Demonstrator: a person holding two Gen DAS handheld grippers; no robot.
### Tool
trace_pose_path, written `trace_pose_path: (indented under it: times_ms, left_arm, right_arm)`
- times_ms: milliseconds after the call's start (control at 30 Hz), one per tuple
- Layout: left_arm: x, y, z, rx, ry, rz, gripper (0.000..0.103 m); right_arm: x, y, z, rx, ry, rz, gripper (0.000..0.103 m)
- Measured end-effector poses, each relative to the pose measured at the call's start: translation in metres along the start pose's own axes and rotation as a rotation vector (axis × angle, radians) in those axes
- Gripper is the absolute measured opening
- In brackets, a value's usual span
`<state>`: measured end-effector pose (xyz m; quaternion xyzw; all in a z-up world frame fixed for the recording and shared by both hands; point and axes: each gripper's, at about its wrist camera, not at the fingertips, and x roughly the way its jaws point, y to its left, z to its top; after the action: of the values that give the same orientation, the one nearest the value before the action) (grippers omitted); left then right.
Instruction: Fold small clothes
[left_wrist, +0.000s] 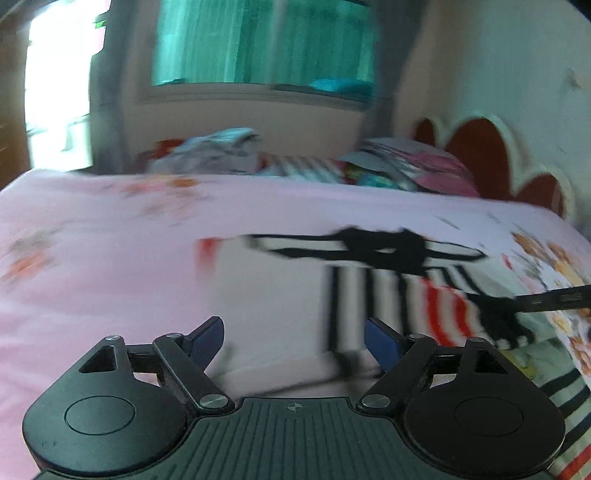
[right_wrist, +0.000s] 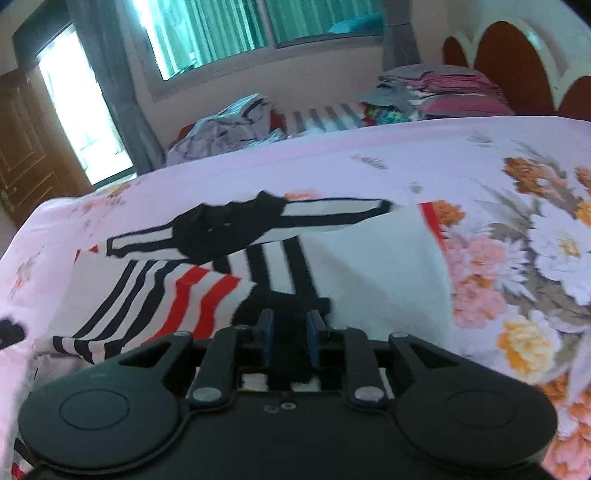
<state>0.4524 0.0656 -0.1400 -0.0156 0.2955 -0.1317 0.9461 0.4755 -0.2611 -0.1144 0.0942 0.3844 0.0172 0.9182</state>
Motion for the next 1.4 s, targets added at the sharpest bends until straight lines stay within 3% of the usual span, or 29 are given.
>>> trace_pose_path:
  times_ms: [67,100,167,233,333,467,567,600,633,700,800,867,933,1000,1067,1167,1200,1300,1333,1367,1400]
  left_arm:
    - [0.019,-0.011,-0.003,0.016,0.008,-0.026,0.083]
    - [0.035,-0.013,-0.007,0.024,0.075,-0.022,0.083]
    - [0.057,-0.014,-0.017,0.057,0.210,-0.035,0.083]
    - [0.054,-0.017,-0.013,0.104,0.205,-0.044,0.083]
    - [0.060,-0.002,0.007,0.054,0.170,-0.074,0.083]
    - [0.097,0.033,0.046,-0.020,0.166,-0.032,0.083]
    - [0.143,0.066,0.062,-0.033,0.223,0.050,0.083]
    - [0.157,0.076,0.061,-0.029,0.254,0.078,0.088]
    - [0.164,0.090,0.060,-0.081,0.249,0.039,0.092]
    - [0.164,0.093,0.061,-0.087,0.236,0.031,0.092]
    - [0.141,0.074,0.062,-0.027,0.173,0.100,0.091]
    - [0.123,0.052,0.062,-0.020,0.115,0.051,0.092]
    - [0.119,0.021,0.063,0.048,0.087,0.028,0.092]
    - [0.124,-0.004,0.061,0.080,0.104,-0.030,0.092]
    - [0.134,-0.025,0.054,0.132,0.139,-0.026,0.092]
    - [0.149,-0.028,0.039,0.166,0.221,-0.004,0.092]
    - [0.144,-0.022,0.034,0.167,0.205,-0.011,0.092]
    - [0.131,0.000,0.026,0.163,0.183,-0.021,0.092]
    - [0.129,0.006,0.025,0.162,0.183,-0.017,0.092]
    - [0.129,0.011,0.026,0.143,0.183,-0.013,0.092]
    - [0.126,0.015,0.026,0.123,0.185,-0.012,0.092]
  right_arm:
    - [0.012,0.002,-0.005,0.001,0.052,-0.057,0.018]
    - [0.019,0.001,-0.009,0.002,0.093,-0.096,0.018]
    - [0.017,-0.002,-0.010,0.020,0.096,-0.088,0.018]
    - [0.009,-0.005,-0.004,0.020,0.052,-0.093,0.019]
    - [0.014,-0.014,0.008,0.027,0.017,-0.087,0.020]
    - [0.040,-0.021,0.031,0.003,0.020,-0.121,0.019]
    - [0.058,-0.033,0.041,-0.005,0.044,-0.169,0.016]
    - [0.062,-0.037,0.042,-0.003,0.060,-0.196,0.015]
    - [0.066,-0.042,0.043,0.013,0.075,-0.196,0.010]
    - [0.066,-0.042,0.044,0.025,0.072,-0.196,0.010]
    - [0.049,-0.024,0.045,0.004,0.000,-0.214,0.026]
    - [0.043,-0.005,0.044,0.004,-0.032,-0.139,0.029]
    - [0.051,0.029,0.041,-0.055,-0.014,-0.050,0.026]
    - [0.064,0.060,0.038,-0.113,0.020,0.018,0.023]
    - [0.075,0.084,0.033,-0.162,0.043,0.051,0.022]
    - [0.096,0.096,0.027,-0.220,0.131,0.001,0.023]
    - [0.095,0.094,0.025,-0.246,0.123,-0.011,0.021]
    - [0.085,0.075,0.027,-0.294,0.123,-0.173,0.020]
    - [0.082,0.062,0.027,-0.276,0.124,-0.220,0.024]
    - [0.078,0.046,0.028,-0.235,0.124,-0.226,0.033]
    - [0.074,0.034,0.028,-0.176,0.127,-0.200,0.036]
